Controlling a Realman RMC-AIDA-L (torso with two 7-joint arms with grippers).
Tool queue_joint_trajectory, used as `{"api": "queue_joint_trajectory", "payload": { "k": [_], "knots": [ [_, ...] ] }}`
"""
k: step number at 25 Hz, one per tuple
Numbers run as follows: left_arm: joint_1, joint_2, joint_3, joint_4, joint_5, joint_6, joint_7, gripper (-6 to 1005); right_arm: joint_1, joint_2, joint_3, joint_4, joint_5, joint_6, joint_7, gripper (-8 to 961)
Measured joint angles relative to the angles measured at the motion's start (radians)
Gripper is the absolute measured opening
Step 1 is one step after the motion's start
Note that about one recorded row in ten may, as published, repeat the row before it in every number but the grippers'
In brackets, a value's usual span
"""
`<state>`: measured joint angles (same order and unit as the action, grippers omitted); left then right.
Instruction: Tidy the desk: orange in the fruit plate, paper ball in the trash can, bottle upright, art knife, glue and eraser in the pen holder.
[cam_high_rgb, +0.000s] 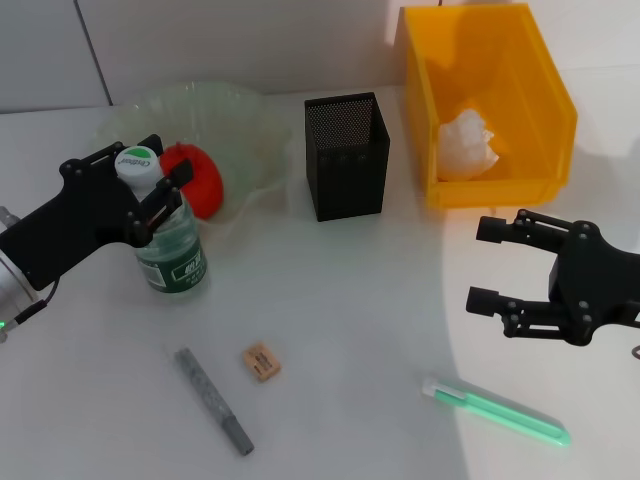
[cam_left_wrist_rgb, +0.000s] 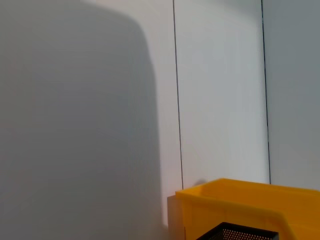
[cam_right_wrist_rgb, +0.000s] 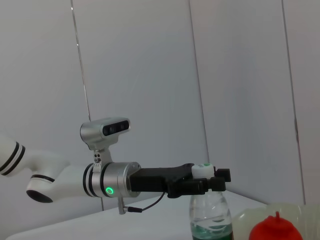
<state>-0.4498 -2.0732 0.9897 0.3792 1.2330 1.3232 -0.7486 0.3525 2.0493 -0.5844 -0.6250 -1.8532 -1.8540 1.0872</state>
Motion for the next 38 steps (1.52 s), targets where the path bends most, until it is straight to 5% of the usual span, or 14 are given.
{"api": "queue_joint_trajectory", "payload": {
  "k": [7, 26, 29, 32, 34, 38],
  "knots": [
    [-0.002, -0.001, 0.003, -0.004, -0.033, -0.007, -0.006, 425, 0.0, 0.0, 0.0, 0.001, -0.002, 0.0, 0.0, 823],
    [0.036, 0.004, 0.0, 0.022, -0.043, 0.057, -0.005, 797, -0.009, 0.004, 0.023, 0.001, 0.007, -0.004, 0.002, 823],
    [0.128, 0.006, -0.003, 0.075, -0.06, 0.085, -0.011, 814, -0.008, 0.005, 0.059, 0.001, 0.008, -0.012, 0.005, 822],
    [0.128, 0.006, -0.003, 0.075, -0.06, 0.085, -0.011, 815, -0.008, 0.005, 0.085, 0.001, 0.008, -0.015, 0.007, 822],
    [0.258, 0.01, 0.002, 0.092, -0.057, 0.216, 0.035, 813, -0.008, 0.005, 0.113, 0.0, 0.008, -0.017, 0.016, 822],
    [0.294, 0.01, 0.009, 0.093, -0.041, 0.28, 0.069, 808, -0.001, 0.002, 0.116, 0.0, 0.009, -0.019, 0.023, 822]
  ]
}}
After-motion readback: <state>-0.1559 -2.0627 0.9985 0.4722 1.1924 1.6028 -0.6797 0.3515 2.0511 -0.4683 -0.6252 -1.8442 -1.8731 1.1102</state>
